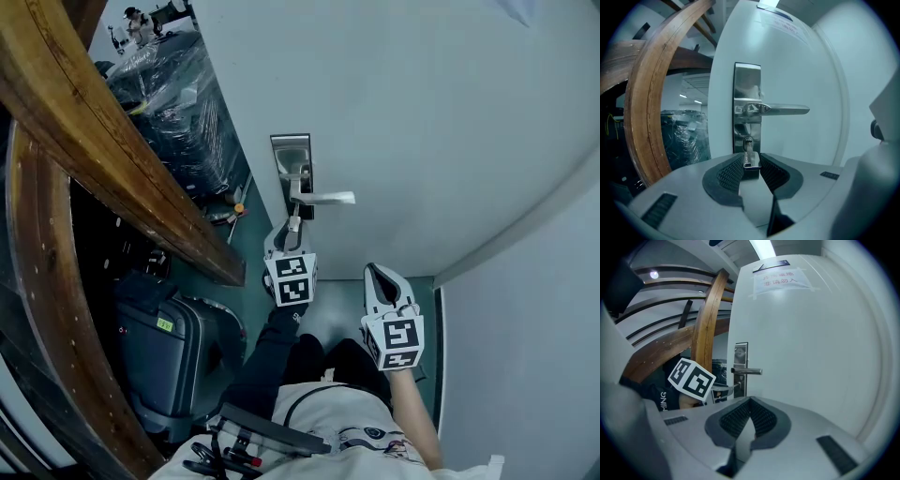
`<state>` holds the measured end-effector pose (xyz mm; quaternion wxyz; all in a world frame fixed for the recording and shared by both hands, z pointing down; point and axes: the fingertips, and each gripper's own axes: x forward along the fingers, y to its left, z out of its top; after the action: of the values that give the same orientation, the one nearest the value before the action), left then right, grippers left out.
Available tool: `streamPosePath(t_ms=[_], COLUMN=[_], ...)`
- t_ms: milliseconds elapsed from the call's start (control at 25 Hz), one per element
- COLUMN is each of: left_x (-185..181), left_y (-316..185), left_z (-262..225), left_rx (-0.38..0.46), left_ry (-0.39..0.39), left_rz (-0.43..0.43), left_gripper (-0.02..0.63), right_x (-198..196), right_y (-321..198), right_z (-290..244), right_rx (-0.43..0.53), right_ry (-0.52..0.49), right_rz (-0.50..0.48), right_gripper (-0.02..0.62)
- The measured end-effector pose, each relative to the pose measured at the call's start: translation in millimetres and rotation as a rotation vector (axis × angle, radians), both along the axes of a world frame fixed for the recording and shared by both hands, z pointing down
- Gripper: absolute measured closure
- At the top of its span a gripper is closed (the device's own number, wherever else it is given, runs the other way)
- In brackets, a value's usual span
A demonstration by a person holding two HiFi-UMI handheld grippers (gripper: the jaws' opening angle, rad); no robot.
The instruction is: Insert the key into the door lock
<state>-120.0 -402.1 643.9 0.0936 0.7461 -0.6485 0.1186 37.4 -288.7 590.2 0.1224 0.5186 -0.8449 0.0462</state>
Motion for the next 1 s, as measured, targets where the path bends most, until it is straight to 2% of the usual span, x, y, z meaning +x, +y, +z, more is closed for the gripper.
streamPosePath(t_ms=[320,1000], left_x=[0.6,3.2], left_y=[-4.7,-19.3], left_z=[-1.8,-1.0], left_rx=[-0.023,-0.05], left_ry=[0.032,-0.049], left_rz=[-0.003,-0.084], left_gripper=[0.489,0.488], right_x=[5.9,13.9], right_y=[2.4,-0.4], right_z=[-1.9,10.4], right_rx=[0.004,-0.019], right_ry=[-0.006,-0.027], right_rz=[0.018,0.05], right_gripper=[0.589,0.589])
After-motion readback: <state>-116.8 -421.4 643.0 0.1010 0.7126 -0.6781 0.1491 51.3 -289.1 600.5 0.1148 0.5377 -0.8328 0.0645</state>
